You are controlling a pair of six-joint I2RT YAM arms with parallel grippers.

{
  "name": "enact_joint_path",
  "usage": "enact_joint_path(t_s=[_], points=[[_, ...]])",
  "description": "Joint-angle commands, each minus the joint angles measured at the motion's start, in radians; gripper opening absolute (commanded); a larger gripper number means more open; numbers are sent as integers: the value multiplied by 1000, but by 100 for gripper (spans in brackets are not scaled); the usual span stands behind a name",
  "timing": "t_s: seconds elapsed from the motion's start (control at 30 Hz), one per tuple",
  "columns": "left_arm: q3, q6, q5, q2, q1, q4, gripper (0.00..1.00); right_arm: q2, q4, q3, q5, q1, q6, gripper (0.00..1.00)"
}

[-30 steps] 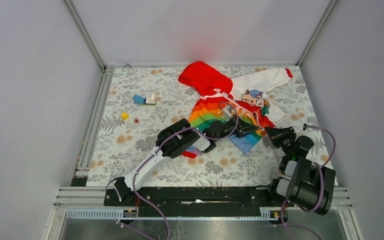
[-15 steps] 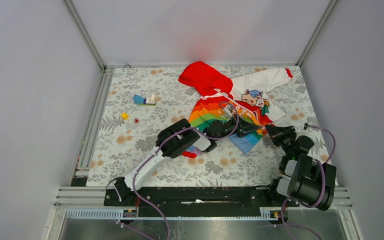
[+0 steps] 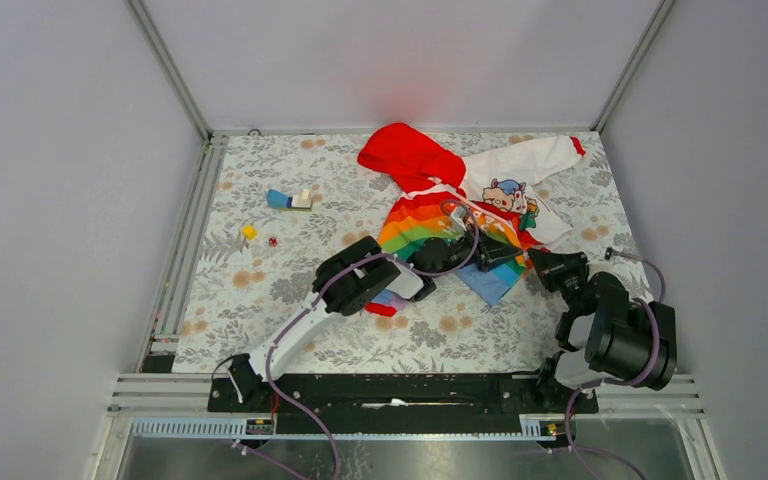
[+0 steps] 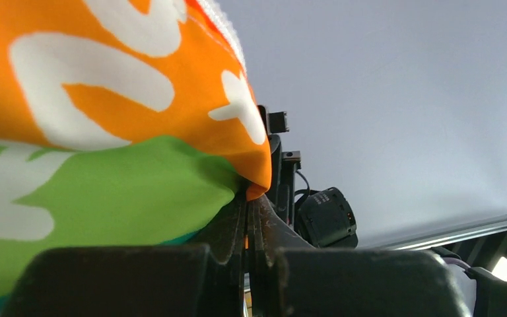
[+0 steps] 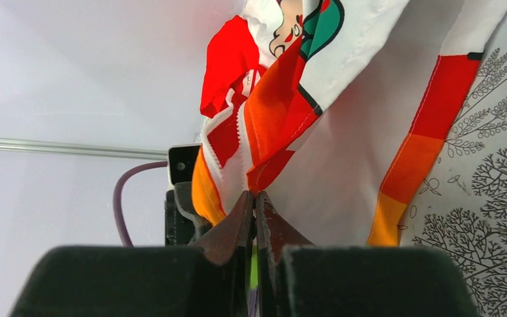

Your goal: Zip up the jacket

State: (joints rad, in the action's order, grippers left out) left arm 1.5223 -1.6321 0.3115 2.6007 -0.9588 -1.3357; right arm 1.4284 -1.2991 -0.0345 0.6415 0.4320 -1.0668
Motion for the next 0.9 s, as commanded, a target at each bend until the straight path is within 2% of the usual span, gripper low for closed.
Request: enact_joint_path(t_s=[0.0,0.07,0.4,0.47,0.57,0.7,0.8,0.87], points=[[-57,-14,71,-26,-2,-88,0,5,-88,9,35,-26,-12,0],[-98,-20,66,-39,9,-107,2,0,-81,7,32,-26,-12,0],[-124,-19,78,-54,18,-117,39,-8,-52,2,30,-26,1,0],[-113,-18,88,-54,18,-107,43,-8,-52,2,31,-26,1,0],[-102,-24,90,-49,18,-94,42,-7,-52,2,33,-27,1,0],[-53,-22,107,-33,20,-11,33,-11,-54,5,38,-27,0,0],[-24,-30,121,-24,20,8,29,-24,-36,2,38,-27,10,0],[-4,-37,133,-15,19,14,22,-30,-25,1,38,-28,18,0]])
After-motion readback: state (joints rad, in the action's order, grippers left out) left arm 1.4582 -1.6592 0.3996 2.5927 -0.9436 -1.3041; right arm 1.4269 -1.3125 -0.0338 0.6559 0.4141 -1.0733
